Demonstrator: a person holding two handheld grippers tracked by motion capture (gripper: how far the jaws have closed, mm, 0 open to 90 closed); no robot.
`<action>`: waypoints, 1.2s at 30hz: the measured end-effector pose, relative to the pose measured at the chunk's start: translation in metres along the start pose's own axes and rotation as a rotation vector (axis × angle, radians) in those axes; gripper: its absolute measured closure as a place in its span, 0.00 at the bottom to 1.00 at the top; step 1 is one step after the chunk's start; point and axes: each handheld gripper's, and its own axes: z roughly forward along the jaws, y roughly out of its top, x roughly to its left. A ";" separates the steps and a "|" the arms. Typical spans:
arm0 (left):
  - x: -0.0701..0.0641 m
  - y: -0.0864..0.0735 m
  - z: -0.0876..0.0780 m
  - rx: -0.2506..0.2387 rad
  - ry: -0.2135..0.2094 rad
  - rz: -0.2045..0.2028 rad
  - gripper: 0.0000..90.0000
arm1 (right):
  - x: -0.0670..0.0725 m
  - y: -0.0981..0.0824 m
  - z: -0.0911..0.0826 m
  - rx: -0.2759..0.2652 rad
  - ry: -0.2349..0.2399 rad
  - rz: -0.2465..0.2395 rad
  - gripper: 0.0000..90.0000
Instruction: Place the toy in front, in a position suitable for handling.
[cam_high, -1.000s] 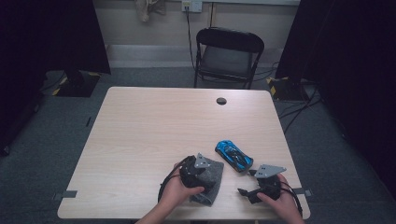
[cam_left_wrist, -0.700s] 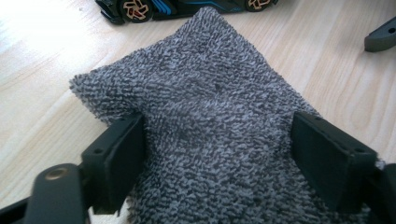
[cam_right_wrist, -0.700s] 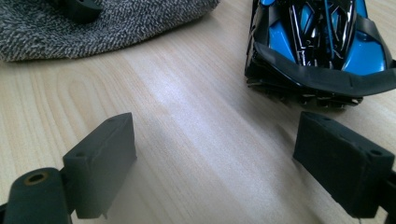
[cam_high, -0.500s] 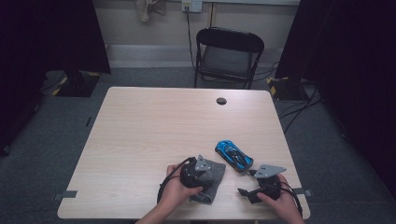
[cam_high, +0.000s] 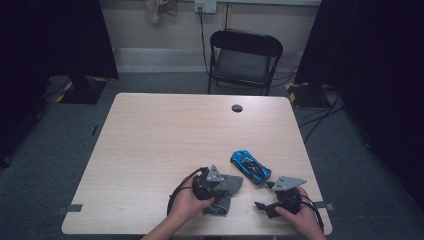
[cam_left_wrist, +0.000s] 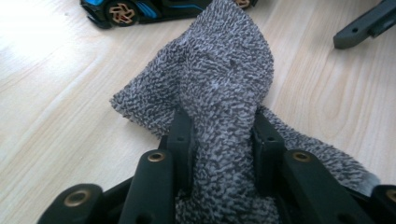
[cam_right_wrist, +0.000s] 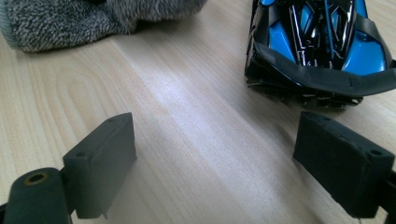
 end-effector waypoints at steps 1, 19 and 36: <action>0.002 0.000 -0.002 -0.002 -0.007 -0.003 0.76 | 0.000 0.000 0.000 -0.001 0.000 0.000 0.13; 0.087 -0.046 -0.100 -0.031 0.130 -0.138 0.75 | 0.000 0.000 0.000 0.000 -0.002 0.003 0.13; 0.121 -0.103 -0.125 0.027 0.200 -0.204 0.70 | 0.000 -0.001 -0.001 -0.001 -0.025 0.023 0.13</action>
